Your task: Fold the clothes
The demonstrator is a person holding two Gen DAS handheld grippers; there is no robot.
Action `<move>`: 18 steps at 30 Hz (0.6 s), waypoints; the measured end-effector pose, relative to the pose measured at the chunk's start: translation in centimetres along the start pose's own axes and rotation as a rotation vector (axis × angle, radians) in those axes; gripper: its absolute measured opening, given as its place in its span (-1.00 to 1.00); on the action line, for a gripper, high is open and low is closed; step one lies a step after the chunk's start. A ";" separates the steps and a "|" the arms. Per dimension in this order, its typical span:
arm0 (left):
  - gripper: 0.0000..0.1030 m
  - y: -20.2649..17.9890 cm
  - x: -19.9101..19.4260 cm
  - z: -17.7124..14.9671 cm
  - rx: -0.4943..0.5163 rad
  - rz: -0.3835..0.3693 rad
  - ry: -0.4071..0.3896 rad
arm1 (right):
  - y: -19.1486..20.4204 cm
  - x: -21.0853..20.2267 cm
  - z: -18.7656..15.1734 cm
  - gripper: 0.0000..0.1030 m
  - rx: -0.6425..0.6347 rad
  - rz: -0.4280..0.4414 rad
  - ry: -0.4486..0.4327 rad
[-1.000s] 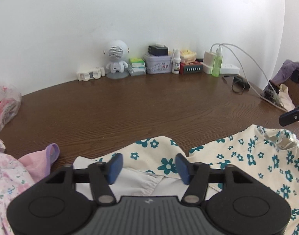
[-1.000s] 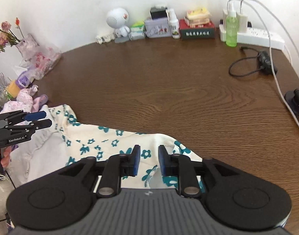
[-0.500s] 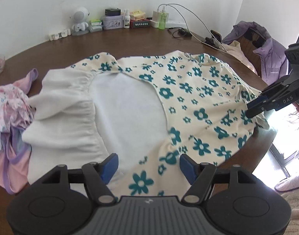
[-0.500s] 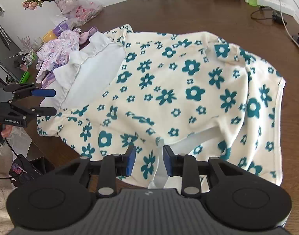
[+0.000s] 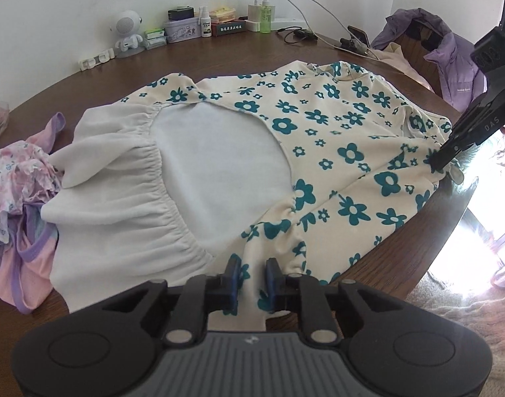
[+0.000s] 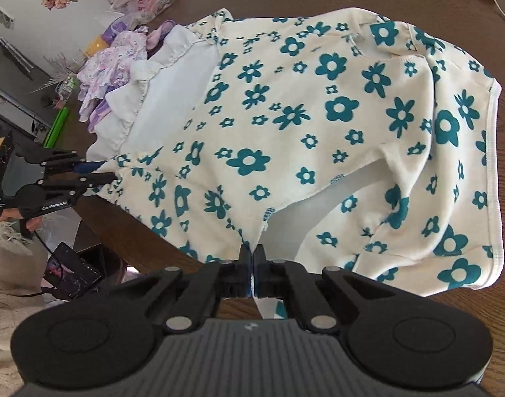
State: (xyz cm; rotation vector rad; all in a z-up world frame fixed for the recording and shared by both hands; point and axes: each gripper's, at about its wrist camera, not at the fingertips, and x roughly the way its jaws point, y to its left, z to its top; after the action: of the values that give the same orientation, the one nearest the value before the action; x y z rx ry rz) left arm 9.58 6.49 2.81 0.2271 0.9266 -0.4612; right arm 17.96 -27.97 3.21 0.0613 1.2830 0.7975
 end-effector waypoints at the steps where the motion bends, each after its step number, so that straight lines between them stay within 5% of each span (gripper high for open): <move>1: -0.47 -0.1 -0.2 0.0 0.005 -0.013 -0.005 | -0.2 0.3 0.0 -0.90 -0.001 0.027 0.006; 4: 0.03 -0.8 -0.4 0.2 0.029 -0.042 -0.005 | 0.2 0.6 -0.3 -0.31 -0.048 0.056 0.006; 6: 0.01 -1.2 0.0 0.3 0.056 -0.014 0.015 | 0.8 0.9 -0.2 -0.39 -0.084 0.037 0.007; 7: -0.20 -1.2 0.2 0.3 0.061 -0.013 0.023 | 1.0 1.0 0.0 -0.79 -0.096 0.022 0.015; 8: -0.87 -1.2 0.4 0.4 0.065 -0.011 0.030 | 1.1 1.0 0.1 -1.00 -0.107 0.006 0.026; 18: -0.97 -0.3 0.7 0.7 0.120 0.069 0.066 | 1.8 0.3 0.0 -1.00 -0.223 -0.007 0.138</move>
State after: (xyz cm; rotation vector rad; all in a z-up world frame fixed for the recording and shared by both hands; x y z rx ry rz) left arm 10.32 5.73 2.70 0.3844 0.9532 -0.4480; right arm 17.12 -26.51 3.78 -0.1799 1.3146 0.9467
